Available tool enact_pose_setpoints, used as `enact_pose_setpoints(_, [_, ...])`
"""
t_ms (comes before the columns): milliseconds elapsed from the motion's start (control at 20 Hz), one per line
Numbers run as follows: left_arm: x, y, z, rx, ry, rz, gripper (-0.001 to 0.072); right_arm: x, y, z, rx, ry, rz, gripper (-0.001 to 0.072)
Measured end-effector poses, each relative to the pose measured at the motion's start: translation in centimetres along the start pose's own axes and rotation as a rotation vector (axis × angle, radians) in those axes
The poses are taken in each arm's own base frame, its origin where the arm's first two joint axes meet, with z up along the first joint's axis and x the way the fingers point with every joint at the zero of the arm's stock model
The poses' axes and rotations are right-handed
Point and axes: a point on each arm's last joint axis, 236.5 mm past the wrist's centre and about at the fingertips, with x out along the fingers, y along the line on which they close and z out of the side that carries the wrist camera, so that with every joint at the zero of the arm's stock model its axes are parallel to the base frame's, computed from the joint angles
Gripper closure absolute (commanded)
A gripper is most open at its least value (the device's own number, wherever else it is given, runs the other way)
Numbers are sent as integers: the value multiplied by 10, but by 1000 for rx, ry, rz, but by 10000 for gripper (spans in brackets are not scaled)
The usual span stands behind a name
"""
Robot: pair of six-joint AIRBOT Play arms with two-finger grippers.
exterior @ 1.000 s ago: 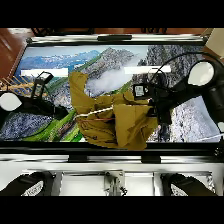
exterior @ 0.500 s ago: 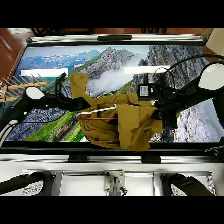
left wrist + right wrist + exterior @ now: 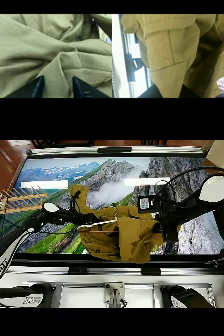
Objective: Fold the shirts.
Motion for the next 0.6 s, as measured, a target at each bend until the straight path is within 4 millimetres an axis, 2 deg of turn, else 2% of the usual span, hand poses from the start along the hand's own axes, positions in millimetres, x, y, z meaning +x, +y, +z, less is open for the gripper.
enact_pose_setpoints(150, [2,0,2,12,-6,0,661,-2,1,0,-2,-2,-6,657])
enact_pose_setpoints(250, [-7,7,11,20,-22,14,661,-5,1,-2,-2,8,-19,657])
enact_pose_setpoints(450, [-49,18,29,57,-39,8,662,-8,-1,-8,4,30,-46,657])
enact_pose_setpoints(600, [-81,21,24,95,-4,-12,662,-10,-9,-6,8,24,-83,657])
